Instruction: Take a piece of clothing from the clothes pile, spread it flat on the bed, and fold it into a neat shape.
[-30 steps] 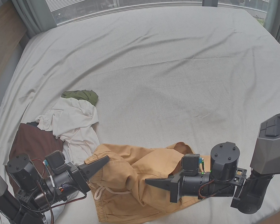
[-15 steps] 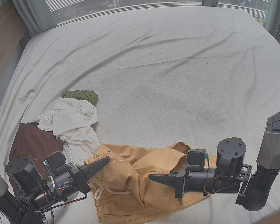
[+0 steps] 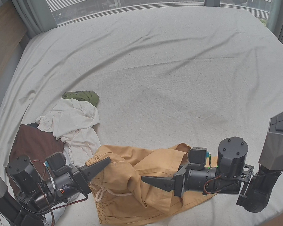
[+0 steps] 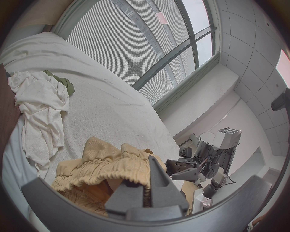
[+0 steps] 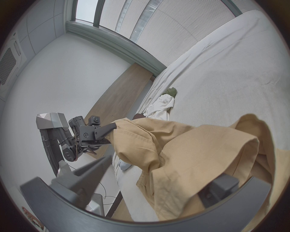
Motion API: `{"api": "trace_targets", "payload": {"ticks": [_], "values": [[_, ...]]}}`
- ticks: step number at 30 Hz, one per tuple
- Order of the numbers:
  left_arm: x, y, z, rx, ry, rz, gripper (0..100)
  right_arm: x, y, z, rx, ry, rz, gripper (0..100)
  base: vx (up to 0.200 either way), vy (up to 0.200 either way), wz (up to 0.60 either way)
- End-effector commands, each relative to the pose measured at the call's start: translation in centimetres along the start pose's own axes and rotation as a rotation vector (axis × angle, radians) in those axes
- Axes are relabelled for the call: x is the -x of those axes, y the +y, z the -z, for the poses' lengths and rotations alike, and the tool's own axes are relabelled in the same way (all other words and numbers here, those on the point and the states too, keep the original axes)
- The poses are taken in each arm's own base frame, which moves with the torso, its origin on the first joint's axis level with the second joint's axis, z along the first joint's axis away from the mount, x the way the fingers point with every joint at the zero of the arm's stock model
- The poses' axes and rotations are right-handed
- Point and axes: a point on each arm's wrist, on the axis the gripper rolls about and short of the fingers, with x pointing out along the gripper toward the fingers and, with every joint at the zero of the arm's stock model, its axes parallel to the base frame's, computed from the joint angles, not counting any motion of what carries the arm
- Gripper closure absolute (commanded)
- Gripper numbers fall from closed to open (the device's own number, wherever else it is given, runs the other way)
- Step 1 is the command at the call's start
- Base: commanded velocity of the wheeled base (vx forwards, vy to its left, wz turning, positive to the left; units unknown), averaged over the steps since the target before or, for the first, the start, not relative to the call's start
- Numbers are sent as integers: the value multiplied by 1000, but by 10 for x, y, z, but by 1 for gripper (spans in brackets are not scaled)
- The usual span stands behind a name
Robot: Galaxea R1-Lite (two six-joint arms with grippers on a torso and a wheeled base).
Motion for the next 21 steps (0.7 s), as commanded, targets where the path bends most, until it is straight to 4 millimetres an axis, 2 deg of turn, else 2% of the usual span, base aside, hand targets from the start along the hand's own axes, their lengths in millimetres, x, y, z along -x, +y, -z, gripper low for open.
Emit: {"api": "trace_targets", "payload": {"ticks": [1, 12, 15, 21], "values": [[0, -1, -1, -3, -4, 2, 100, -2, -1, 1, 0, 2, -1, 100, 0, 0, 0], [0, -1, -2, -4, -8, 4, 100, -1, 0, -5, 0, -17, -4, 100, 0, 0, 0], [-1, -1, -3, -9, -14, 7, 100, 4, 3, -13, 3, -40, -8, 100, 0, 0, 0], [-3, 1, -6, -17, -22, 9, 100, 26, 6, -45, -9, -130, -6, 100, 0, 0, 0]]}}
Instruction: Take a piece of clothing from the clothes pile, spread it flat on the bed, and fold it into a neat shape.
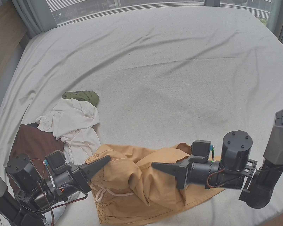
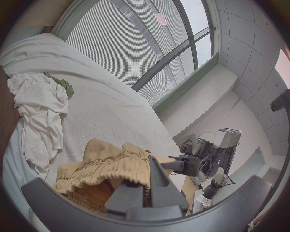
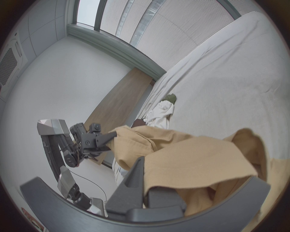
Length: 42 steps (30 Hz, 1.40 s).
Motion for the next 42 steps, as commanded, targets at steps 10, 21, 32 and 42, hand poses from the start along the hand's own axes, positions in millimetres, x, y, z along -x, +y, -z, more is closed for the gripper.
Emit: {"api": "trace_targets", "payload": {"ticks": [10, 21, 32, 42], "values": [[5, 22, -15, -81, -51, -46, 100, 43, 10, -59, 29, -133, -60, 100, 0, 0, 0], [4, 20, -15, -85, -52, -39, 100, 55, 3, -77, 50, -171, -56, 100, 0, 0, 0], [3, 26, -20, -137, -67, -48, 100, 63, -16, -80, 46, -147, -45, 100, 0, 0, 0], [-1, 33, -36, -163, -122, -59, 100, 71, -26, -87, 52, -164, -21, 100, 0, 0, 0]]}}
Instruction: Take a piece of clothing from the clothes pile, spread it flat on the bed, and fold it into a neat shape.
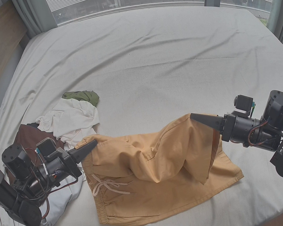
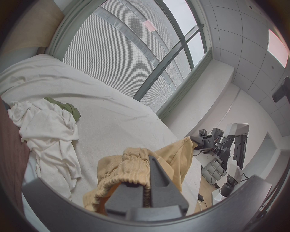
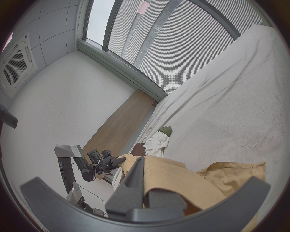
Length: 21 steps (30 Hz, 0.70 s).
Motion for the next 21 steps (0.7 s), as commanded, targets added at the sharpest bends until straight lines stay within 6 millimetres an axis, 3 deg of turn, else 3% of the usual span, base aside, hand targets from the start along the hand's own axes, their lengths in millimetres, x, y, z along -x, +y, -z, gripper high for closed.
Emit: {"api": "trace_targets", "payload": {"ticks": [1, 21], "values": [[-2, 7, -6, -14, -27, -12, 100, 3, -4, -4, 4, -9, 13, 100, 0, 0, 0], [-8, 22, -34, -19, -152, -84, 100, 21, -6, -26, 11, -52, 14, 100, 0, 0, 0]]}}
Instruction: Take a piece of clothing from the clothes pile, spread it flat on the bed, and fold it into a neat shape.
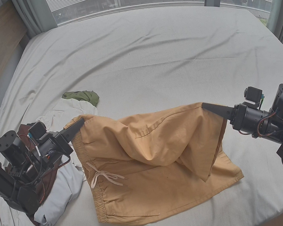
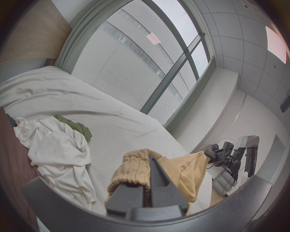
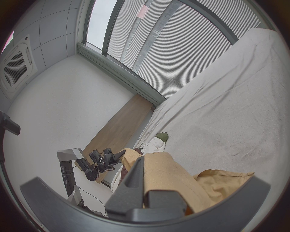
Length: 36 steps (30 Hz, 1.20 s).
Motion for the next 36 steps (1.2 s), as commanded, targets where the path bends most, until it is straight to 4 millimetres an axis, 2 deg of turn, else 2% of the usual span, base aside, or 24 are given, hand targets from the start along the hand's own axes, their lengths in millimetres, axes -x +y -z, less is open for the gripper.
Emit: {"api": "trace_targets", "payload": {"ticks": [1, 6, 17, 26, 36], "values": [[0, 0, -4, -11, -15, 3, 100, 3, 2, -4, 7, -11, -1, 100, 0, 0, 0], [-5, 5, -17, -24, -80, -37, 100, 5, 4, -7, 8, -18, -3, 100, 0, 0, 0], [-9, 7, -19, -7, -101, -48, 100, 13, -5, -17, 10, -36, 13, 100, 0, 0, 0], [-10, 5, -15, 1, -94, -55, 100, 17, -11, -22, 21, -48, 24, 100, 0, 0, 0], [-3, 2, -7, 19, -60, -61, 100, 19, -18, -36, 16, -94, 42, 100, 0, 0, 0]]}}
